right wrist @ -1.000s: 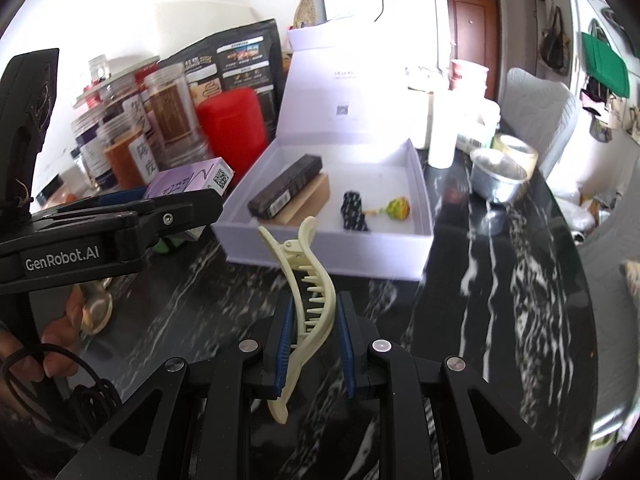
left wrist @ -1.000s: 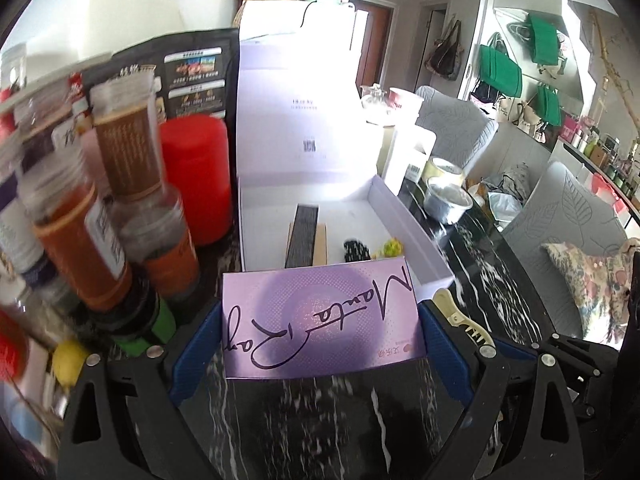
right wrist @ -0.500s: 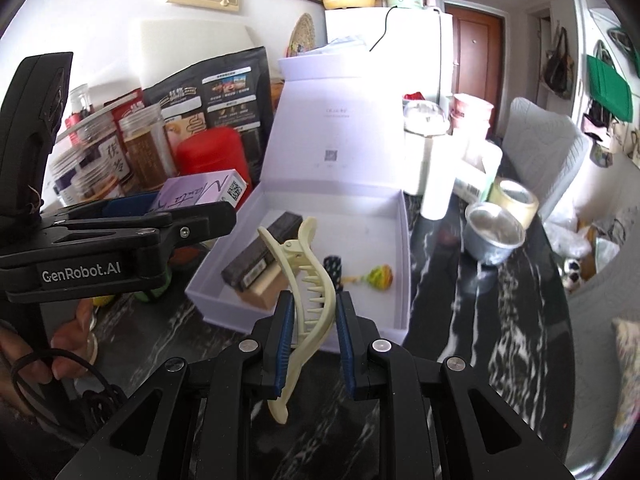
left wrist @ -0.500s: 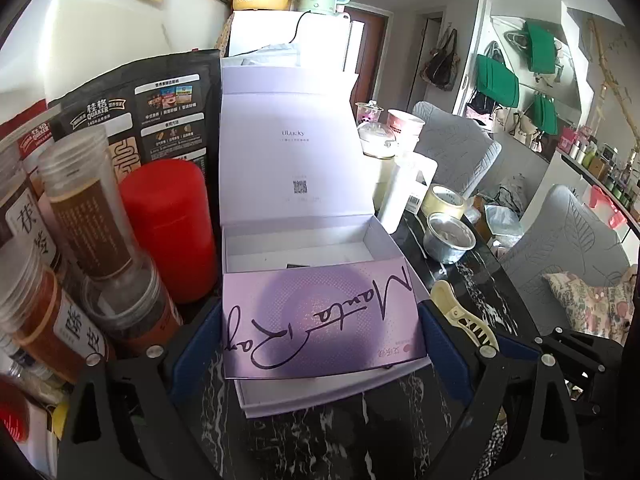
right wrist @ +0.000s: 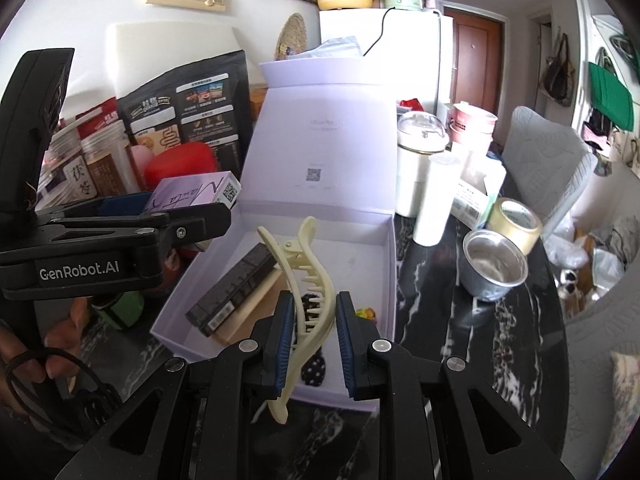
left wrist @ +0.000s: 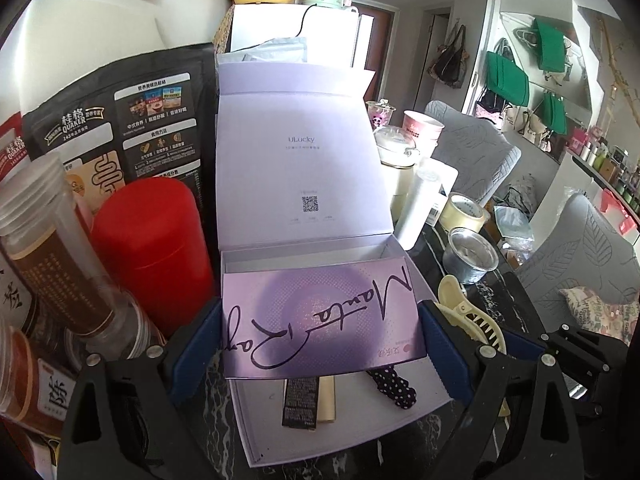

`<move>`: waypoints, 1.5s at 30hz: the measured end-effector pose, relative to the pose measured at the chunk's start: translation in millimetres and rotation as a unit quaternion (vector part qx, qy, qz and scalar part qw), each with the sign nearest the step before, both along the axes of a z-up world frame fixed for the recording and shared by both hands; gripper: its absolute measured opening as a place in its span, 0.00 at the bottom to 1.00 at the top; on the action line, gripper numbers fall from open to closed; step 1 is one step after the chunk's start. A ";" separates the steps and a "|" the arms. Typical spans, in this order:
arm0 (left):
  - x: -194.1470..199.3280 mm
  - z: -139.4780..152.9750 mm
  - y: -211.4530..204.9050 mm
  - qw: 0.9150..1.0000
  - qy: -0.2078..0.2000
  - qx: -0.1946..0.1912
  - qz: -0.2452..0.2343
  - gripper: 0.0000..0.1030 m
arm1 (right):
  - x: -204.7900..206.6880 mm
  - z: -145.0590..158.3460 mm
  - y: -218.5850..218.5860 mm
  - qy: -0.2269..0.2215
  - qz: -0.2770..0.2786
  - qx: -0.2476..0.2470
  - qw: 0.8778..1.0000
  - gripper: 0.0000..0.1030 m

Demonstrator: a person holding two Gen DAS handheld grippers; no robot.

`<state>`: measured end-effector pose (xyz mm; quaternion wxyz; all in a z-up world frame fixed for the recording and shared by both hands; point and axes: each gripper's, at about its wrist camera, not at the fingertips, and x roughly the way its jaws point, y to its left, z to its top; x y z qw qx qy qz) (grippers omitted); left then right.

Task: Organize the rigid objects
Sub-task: 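Carry the purple card and claw clip with both tools into the white box, then lower the claw clip into the white box with the right tool while the left tool holds the card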

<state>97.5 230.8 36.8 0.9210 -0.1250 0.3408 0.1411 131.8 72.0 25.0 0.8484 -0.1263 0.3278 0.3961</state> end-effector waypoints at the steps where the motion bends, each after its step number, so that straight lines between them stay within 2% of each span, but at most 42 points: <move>1: 2.0 -2.4 1.4 1.000 0.003 -0.001 0.001 0.93 | 2.5 -1.4 1.5 0.000 0.000 -0.001 1.000 0.20; 12: 29.8 -42.4 12.5 0.999 0.052 -0.014 0.002 0.93 | 29.2 -31.3 13.8 0.020 -0.011 -0.024 0.999 0.20; 23: 42.3 -68.7 17.8 0.996 0.086 -0.021 -0.004 0.93 | 48.0 -57.1 22.3 0.032 -0.017 -0.043 0.998 0.20; 32: 43.7 -78.9 16.6 0.994 0.102 -0.025 -0.012 0.93 | 53.0 -72.3 30.7 0.043 -0.011 -0.059 0.997 0.20; 45: 45.3 -78.7 12.2 0.994 0.107 -0.009 -0.009 0.93 | 56.0 -85.3 38.9 0.050 -0.007 -0.078 0.996 0.21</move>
